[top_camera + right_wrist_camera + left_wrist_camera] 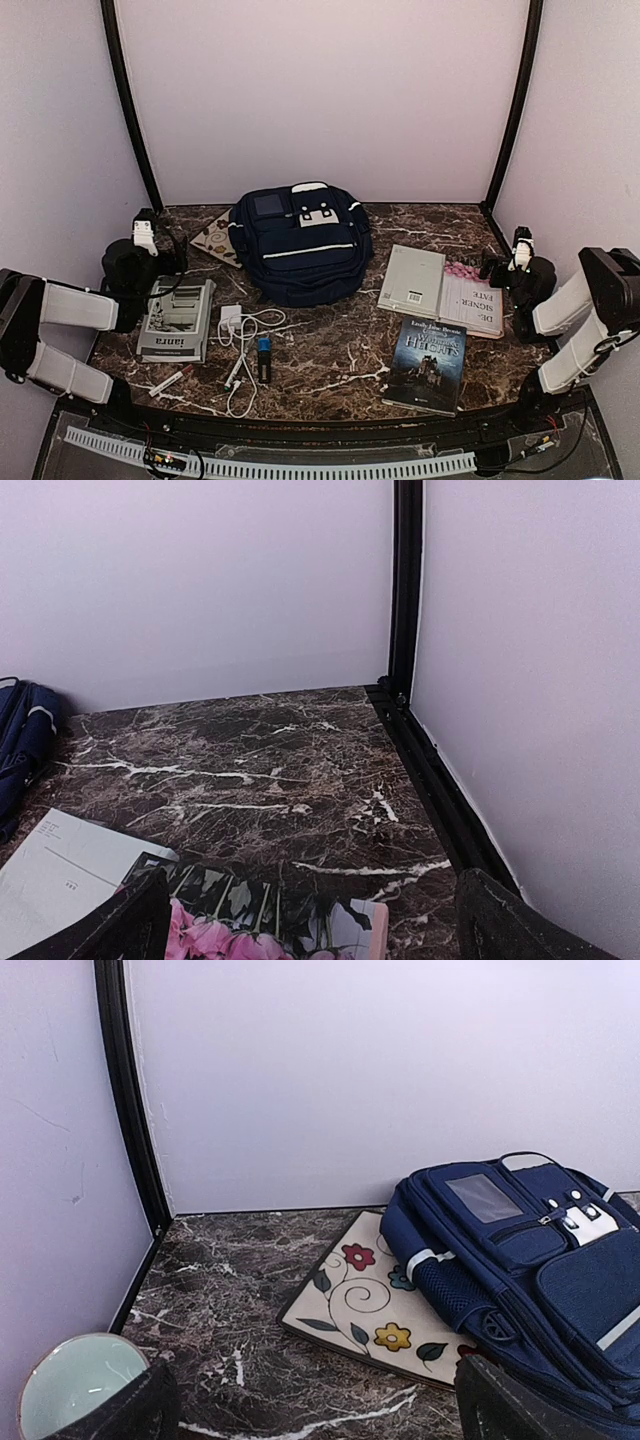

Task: Pack the student bag
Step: Pick up the student bag from the center of the board.

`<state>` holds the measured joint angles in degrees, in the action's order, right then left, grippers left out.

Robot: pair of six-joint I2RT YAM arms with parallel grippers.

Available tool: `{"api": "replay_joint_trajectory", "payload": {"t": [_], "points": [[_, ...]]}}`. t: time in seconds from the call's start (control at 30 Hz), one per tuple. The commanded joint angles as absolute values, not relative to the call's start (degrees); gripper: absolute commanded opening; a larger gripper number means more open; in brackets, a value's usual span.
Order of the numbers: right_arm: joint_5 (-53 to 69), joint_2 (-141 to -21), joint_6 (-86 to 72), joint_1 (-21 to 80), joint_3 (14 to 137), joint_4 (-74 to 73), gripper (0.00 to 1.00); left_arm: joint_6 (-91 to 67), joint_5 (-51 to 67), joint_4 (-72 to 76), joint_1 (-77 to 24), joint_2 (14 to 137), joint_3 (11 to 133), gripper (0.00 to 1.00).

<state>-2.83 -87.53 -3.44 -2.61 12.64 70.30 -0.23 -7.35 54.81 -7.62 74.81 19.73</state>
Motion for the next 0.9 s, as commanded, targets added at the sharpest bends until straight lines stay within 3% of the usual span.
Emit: {"api": "replay_joint_trajectory", "payload": {"t": [0.0,0.1,0.23,0.37,0.5,0.63,0.87], "points": [[-3.2,-87.8,-2.9,-2.3,13.6,72.7,1.0,0.3,-5.8,58.8,-7.5,71.6,19.0,0.99],[-3.3,-87.8,-2.9,-2.3,13.6,72.7,1.0,0.4,-2.4,57.6,-7.5,69.3,19.7,0.99],[-2.2,-86.6,-2.8,-2.3,14.4,70.9,1.0,-0.2,10.5,50.2,-7.6,67.5,24.8,0.99],[-1.8,-74.5,-9.7,-2.1,28.6,38.4,1.0,-2.7,21.6,36.6,-7.5,69.6,34.8,0.99],[18.6,-72.9,-22.3,1.4,41.4,29.5,0.9,-2.7,28.6,31.4,-9.3,73.1,41.1,0.98],[13.0,-80.7,-26.1,14.2,52.0,17.2,0.84,1.1,29.2,24.7,-13.0,74.0,43.5,0.96],[0.4,-103.9,-28.4,28.6,75.0,-4.5,0.84,12.3,23.8,14.1,-19.0,73.1,45.7,0.96]]}}
